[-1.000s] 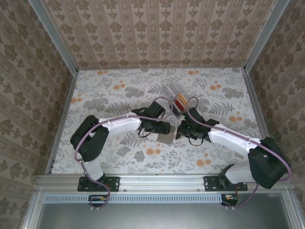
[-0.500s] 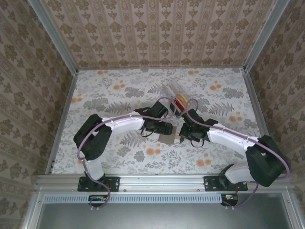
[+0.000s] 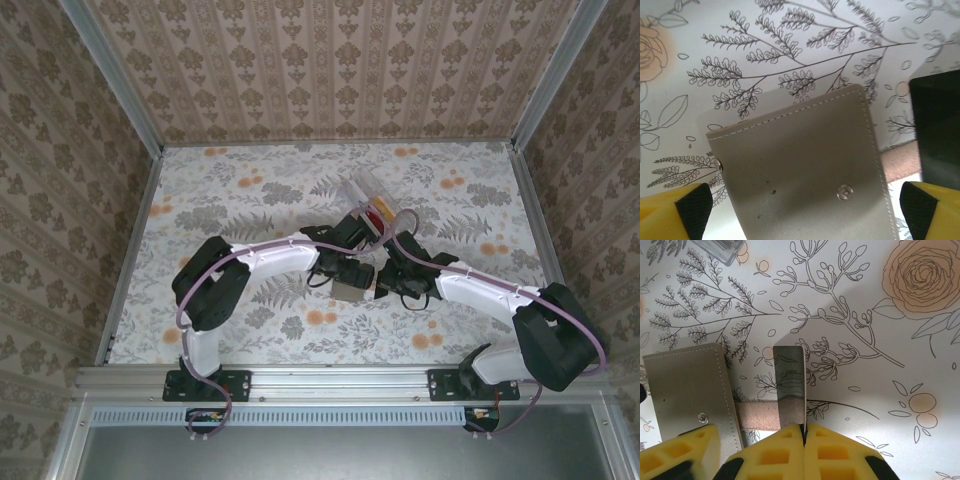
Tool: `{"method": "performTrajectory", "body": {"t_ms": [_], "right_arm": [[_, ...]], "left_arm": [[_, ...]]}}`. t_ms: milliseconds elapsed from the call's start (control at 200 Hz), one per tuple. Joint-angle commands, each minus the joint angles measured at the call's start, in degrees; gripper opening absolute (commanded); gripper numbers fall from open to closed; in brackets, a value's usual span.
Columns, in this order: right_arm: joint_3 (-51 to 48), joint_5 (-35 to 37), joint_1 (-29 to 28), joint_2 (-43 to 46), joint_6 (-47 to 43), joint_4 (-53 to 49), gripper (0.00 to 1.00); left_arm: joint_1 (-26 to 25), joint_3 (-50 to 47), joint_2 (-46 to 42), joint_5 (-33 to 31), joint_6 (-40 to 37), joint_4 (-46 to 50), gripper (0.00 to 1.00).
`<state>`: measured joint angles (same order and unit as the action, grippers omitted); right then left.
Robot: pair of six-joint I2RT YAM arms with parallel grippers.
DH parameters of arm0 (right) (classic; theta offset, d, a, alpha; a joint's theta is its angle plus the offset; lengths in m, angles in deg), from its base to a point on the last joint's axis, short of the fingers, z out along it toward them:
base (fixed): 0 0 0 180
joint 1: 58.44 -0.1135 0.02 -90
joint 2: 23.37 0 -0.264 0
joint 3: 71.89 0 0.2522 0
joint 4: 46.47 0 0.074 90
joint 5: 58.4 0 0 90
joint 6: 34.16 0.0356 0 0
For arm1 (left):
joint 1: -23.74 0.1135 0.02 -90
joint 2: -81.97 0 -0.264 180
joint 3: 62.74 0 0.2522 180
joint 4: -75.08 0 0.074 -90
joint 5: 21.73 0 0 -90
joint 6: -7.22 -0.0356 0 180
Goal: Put the credit cards into the card holder
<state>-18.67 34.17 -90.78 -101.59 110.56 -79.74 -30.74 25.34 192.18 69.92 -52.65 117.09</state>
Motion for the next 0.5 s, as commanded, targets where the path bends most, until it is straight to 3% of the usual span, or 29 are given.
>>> {"method": "performTrajectory", "body": {"t_ms": [0,495], "right_arm": [[-2.1,0.6,0.5,-0.9,1.1,-2.4,0.0],[-2.8,1.2,0.7,-1.1,1.4,-2.1,0.0]], "left_arm": [[-0.8,3.2,1.9,-1.9,-0.9,3.8,1.0],[-1.5,7.1,6.8,-4.9,-0.1,8.4,1.0]]}}
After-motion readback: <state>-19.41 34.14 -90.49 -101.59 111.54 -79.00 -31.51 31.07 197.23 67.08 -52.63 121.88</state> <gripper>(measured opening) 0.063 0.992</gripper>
